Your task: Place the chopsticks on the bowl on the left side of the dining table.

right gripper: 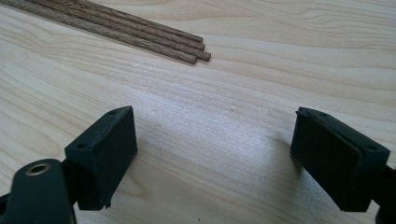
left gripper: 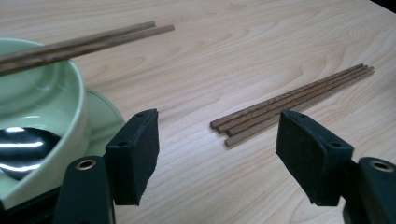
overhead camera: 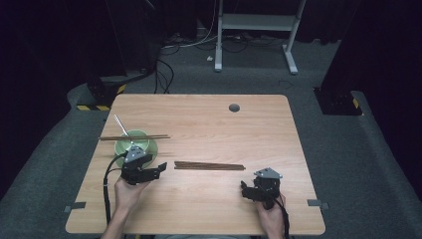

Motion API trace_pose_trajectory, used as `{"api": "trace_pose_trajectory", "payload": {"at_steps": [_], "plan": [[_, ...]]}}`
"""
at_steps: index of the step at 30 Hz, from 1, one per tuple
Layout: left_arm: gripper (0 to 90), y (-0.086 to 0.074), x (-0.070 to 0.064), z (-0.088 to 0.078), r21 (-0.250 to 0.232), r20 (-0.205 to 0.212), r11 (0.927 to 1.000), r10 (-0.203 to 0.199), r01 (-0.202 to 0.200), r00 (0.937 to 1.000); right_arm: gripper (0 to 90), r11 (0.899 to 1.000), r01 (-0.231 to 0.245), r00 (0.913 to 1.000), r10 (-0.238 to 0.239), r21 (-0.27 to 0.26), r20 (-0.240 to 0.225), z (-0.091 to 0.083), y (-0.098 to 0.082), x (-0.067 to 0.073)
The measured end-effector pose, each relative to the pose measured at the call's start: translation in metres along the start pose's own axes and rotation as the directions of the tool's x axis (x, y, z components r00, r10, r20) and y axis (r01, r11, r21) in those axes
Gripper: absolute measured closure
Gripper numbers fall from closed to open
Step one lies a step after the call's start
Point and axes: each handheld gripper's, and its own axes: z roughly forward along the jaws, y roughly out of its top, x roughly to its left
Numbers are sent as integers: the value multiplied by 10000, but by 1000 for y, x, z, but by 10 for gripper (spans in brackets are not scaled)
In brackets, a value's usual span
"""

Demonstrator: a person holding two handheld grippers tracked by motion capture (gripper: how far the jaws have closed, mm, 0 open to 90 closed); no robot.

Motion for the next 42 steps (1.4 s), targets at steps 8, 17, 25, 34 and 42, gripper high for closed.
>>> {"api": "trace_pose_trajectory", "payload": {"at_steps": [8,17,25,34,42], "plan": [[307,-4,-7,8,193,8,9997,168,-168,9999,141,10000,-1,10000,1,2,-1,0,0,0],[319,-12,-7,12,454,28,9988,165,-166,9999,141,10000,-1,10000,1,0,1,0,0,0],[321,-20,-6,14,511,-141,9986,163,-155,9998,140,10000,-1,10000,1,1,0,0,0,0],[322,-28,-4,17,534,-420,9986,30,-8,9991,140,10000,-3,10000,3,0,-1,0,0,0],[325,-36,0,22,765,-697,9971,55,-1,9976,140,10000,-1,10000,1,1,0,0,0,0]]}}
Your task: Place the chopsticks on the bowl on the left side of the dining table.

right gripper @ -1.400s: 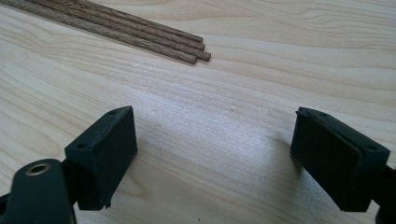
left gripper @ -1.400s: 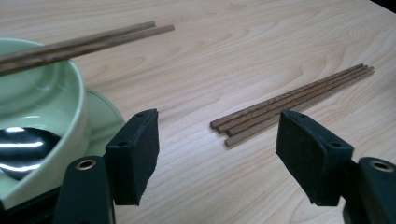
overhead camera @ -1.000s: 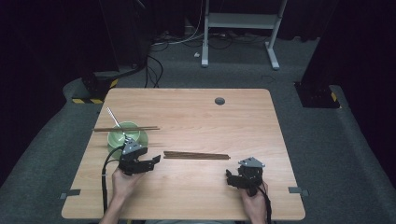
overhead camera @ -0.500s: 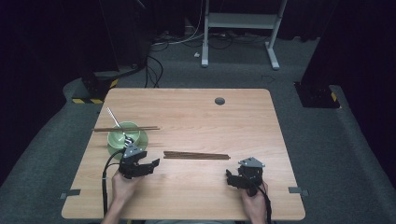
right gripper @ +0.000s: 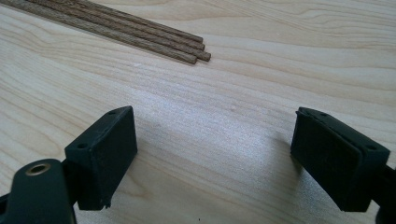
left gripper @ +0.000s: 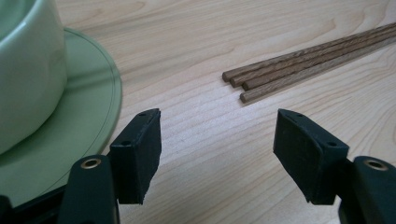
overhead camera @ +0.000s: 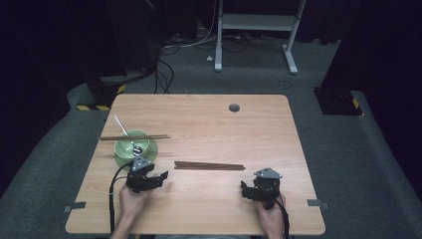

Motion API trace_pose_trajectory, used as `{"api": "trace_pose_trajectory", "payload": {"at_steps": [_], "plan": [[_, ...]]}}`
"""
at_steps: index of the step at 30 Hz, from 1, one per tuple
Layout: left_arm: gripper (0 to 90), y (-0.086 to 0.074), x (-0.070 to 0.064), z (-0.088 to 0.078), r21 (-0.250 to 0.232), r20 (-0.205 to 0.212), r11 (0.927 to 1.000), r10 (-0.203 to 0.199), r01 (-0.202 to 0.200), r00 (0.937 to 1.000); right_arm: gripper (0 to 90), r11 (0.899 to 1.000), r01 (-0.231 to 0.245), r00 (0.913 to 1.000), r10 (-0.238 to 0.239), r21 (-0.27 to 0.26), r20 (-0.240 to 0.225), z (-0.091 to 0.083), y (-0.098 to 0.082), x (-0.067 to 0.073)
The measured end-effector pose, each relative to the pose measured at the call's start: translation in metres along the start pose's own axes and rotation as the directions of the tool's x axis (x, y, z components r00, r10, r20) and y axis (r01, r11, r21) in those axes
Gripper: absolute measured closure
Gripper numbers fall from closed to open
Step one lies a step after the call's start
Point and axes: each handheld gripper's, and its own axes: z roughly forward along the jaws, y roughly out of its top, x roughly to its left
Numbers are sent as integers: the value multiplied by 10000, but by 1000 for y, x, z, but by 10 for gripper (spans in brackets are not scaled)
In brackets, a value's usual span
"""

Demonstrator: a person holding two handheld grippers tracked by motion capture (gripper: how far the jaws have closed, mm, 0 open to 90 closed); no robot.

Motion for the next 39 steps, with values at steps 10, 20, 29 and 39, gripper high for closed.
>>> {"api": "trace_pose_trajectory", "payload": {"at_steps": [10,20,29,39], "plan": [[324,-5,1,4,89,-264,10000,31,-29,9996,140,10000,2,10000,-2,-1,2,0,0,0],[324,-8,5,7,178,-589,9998,6,4,9983,140,10000,-1,10000,1,-2,1,0,0,0],[324,-10,5,10,177,-697,9998,-27,39,9976,140,10000,-2,10000,2,-1,0,0,0,0],[325,-13,3,12,108,-1028,9997,208,-198,9945,140,10000,1,10000,-1,-1,1,0,0,0]]}}
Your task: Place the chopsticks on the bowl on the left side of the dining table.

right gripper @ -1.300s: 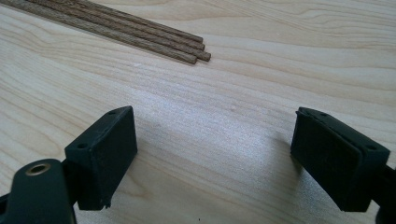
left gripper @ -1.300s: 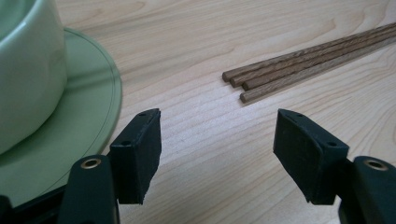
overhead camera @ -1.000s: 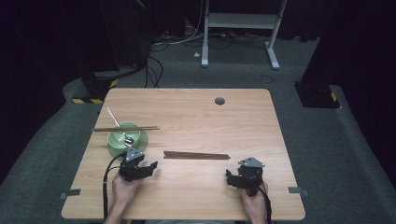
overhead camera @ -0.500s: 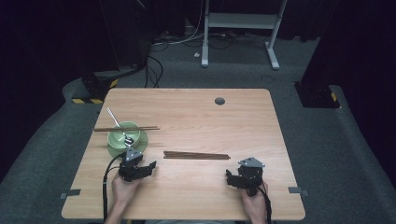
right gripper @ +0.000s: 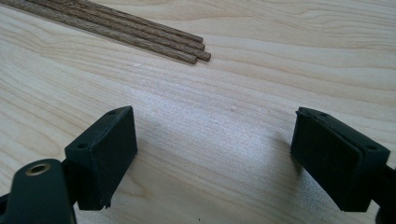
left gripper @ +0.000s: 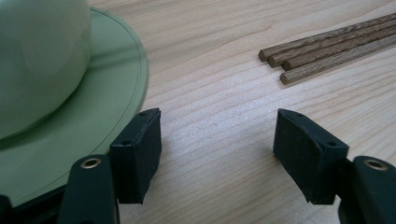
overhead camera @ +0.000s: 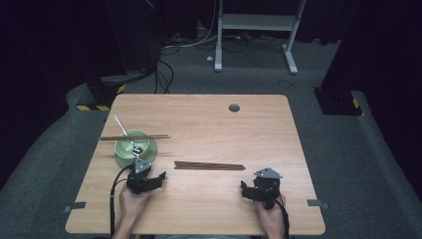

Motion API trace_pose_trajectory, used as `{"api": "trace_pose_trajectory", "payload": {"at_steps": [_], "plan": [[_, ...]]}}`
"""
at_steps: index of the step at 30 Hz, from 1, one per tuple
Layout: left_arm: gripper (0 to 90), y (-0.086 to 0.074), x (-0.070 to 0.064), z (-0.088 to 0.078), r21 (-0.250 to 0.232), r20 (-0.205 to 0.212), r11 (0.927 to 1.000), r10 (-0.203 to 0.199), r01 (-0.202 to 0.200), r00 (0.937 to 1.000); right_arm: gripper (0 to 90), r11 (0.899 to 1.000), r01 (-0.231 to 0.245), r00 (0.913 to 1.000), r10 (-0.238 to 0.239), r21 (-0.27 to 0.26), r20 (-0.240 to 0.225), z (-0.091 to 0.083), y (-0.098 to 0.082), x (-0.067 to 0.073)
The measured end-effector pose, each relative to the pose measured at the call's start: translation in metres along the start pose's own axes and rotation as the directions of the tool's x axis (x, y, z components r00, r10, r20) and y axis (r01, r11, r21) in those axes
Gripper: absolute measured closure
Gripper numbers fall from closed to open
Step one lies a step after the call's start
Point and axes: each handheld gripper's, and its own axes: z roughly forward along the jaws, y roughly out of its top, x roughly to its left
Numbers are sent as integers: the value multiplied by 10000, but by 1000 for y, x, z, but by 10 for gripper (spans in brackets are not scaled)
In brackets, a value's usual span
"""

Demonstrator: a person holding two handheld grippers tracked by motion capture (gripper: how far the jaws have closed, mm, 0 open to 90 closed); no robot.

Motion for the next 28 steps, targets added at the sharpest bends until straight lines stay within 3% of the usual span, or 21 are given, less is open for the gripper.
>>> {"api": "trace_pose_trajectory", "payload": {"at_steps": [8,28], "plan": [[294,-2,-4,-1,65,-239,9999,-101,102,9997,141,10000,-3,10000,3,0,0,0,0,0],[277,-2,-4,-1,86,-219,9999,-76,78,9997,139,10000,-18,10000,18,-16,40,0,0,1]]}}
